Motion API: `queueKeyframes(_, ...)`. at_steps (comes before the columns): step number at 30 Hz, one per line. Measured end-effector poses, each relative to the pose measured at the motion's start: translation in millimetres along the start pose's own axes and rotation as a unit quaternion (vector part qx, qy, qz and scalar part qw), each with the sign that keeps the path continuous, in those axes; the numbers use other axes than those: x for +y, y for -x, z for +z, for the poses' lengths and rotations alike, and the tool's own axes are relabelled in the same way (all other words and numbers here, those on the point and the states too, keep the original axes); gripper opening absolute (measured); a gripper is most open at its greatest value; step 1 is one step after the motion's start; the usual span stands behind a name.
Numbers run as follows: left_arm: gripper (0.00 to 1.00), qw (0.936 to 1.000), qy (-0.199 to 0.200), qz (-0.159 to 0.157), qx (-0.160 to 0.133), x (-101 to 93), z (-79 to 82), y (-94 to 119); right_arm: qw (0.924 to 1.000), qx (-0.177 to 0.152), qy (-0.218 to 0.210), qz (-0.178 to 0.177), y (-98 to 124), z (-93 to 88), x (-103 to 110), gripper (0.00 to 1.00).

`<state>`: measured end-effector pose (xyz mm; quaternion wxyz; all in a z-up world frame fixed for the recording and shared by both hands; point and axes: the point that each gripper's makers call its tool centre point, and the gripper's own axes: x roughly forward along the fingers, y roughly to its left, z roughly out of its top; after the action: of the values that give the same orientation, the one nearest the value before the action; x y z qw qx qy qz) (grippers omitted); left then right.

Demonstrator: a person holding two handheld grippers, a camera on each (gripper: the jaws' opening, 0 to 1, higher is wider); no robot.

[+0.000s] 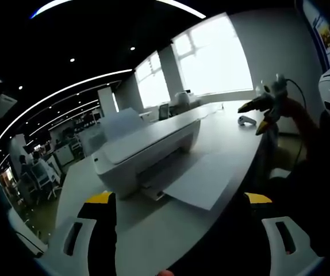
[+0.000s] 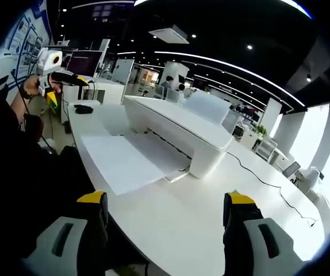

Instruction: Remove the paper from the printer output slot and place it on top of the printer

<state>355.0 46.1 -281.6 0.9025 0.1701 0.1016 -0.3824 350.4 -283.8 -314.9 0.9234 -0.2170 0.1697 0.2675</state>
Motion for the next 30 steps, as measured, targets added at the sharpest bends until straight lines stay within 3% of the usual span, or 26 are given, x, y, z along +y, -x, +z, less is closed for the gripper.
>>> queueKeyframes(30,0.92,1.0,0.002,0.002,0.002,1.5,-2.7,-1.6,0.9999,0.003,0.005,0.01,-3.6,0.7,8.8,0.78)
